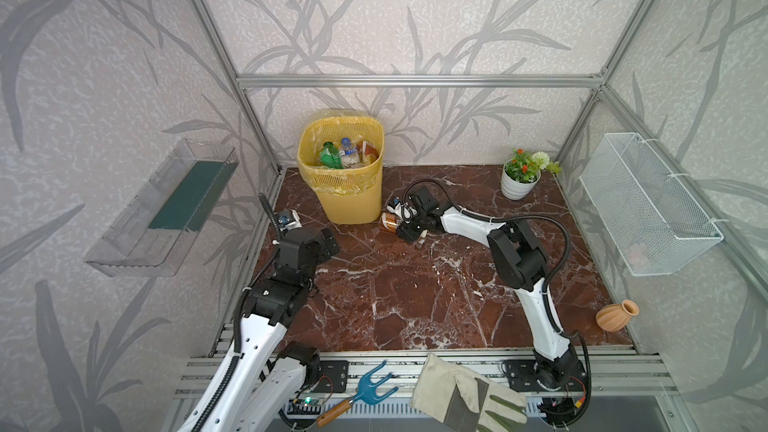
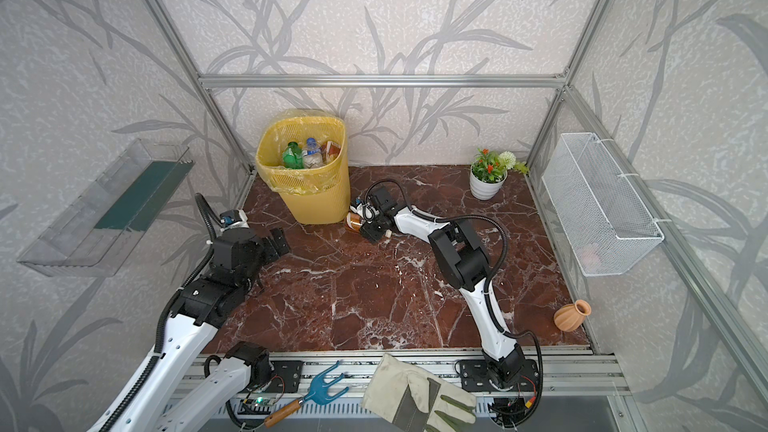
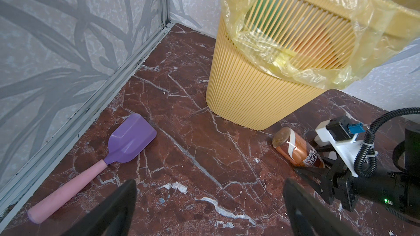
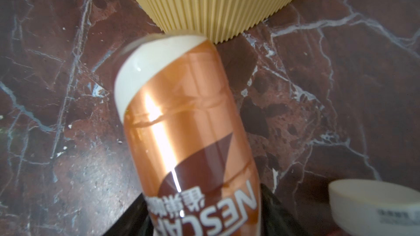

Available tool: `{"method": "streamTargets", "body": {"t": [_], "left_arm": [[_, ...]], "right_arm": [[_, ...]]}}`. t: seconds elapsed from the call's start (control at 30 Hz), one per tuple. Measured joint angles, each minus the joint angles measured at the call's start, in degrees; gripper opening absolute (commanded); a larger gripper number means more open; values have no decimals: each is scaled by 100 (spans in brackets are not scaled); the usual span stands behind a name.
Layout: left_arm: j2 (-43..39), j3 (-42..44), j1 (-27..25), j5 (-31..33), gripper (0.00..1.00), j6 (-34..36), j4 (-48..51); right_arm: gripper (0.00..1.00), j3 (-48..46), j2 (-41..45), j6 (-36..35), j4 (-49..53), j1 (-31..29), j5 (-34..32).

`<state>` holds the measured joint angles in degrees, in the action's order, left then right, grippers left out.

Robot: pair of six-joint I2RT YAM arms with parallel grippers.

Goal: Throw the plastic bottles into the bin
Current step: 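Lower the right gripper onto the brown Nescafe bottle and grasp it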

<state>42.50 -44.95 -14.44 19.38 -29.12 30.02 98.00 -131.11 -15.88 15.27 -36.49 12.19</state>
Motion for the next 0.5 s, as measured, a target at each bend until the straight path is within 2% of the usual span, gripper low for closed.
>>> {"method": "streamTargets", "body": {"t": [0.1,0.2,0.37,0.5], "left_arm": [[-7,0,0,2,99,0,0],[-28,0,0,2,99,0,7],[-120,0,9,15,99,0,44],[-170,0,31,31,99,-2,46]], "right_arm": [[65,22,-4,4,9,0,74],[55,55,-13,7,13,0,177],[45,55,-13,66,52,0,306],[46,55,-11,76,96,0,387]]}}
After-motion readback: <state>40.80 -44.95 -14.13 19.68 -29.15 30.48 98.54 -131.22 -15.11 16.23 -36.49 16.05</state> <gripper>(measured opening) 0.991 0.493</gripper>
